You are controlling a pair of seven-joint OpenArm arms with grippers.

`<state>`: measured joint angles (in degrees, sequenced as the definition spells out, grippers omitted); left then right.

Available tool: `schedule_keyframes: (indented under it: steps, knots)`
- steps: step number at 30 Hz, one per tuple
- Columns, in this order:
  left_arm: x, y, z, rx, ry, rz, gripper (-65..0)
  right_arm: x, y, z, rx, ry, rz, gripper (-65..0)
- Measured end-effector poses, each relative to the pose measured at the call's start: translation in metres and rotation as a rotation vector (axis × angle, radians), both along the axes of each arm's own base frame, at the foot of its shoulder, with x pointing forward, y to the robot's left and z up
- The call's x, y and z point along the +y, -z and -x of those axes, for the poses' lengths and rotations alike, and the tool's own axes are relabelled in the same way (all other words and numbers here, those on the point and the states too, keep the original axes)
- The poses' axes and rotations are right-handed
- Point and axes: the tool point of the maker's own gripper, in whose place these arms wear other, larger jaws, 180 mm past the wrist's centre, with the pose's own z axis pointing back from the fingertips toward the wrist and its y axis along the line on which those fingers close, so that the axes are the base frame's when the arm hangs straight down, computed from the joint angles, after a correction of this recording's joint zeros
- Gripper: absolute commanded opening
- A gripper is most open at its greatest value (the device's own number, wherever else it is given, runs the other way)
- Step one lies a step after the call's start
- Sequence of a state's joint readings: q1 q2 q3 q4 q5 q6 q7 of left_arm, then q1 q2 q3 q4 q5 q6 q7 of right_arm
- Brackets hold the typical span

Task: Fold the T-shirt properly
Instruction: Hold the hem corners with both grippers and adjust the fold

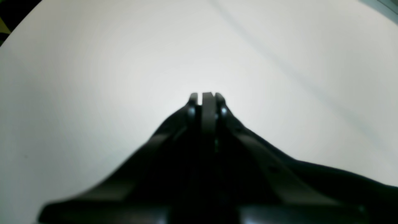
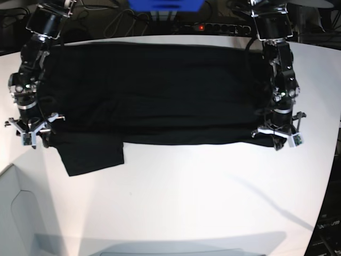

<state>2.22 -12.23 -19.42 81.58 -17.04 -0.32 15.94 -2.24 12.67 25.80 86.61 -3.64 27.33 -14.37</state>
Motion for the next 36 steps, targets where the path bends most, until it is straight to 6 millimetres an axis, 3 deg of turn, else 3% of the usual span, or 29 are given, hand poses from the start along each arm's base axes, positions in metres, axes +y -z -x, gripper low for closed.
schedule_keyframes:
  steps: [2,7,13,19,24,36]
  knots:
    - [0.0,0.005,0.005,0.015,0.0,-0.001,-65.0,0.0,-0.003,-0.003,-0.004,0.0,0.003,-34.4]
    - [0.002,0.007,0.009,0.022,-0.006,-0.001,-65.0,0.016,-0.011,-0.038,0.047,-0.047,0.018,-32.2]
    - [0.002,0.013,0.014,0.039,-0.006,-0.001,-65.0,0.024,0.018,-0.061,0.224,-0.089,0.031,-32.1]
    - [0.002,0.012,0.014,0.037,-0.006,-0.001,-65.0,0.003,0.04,-0.051,0.323,-0.06,0.106,-32.0]
    - [0.002,0.012,0.014,0.038,-0.006,0.0,-65.0,-0.001,0.07,-0.036,0.406,-0.05,0.092,-32.0]
    - [0.002,0.012,0.014,0.038,-0.006,-0.001,-65.0,-0.002,0.075,-0.03,0.407,-0.053,0.09,-34.4]
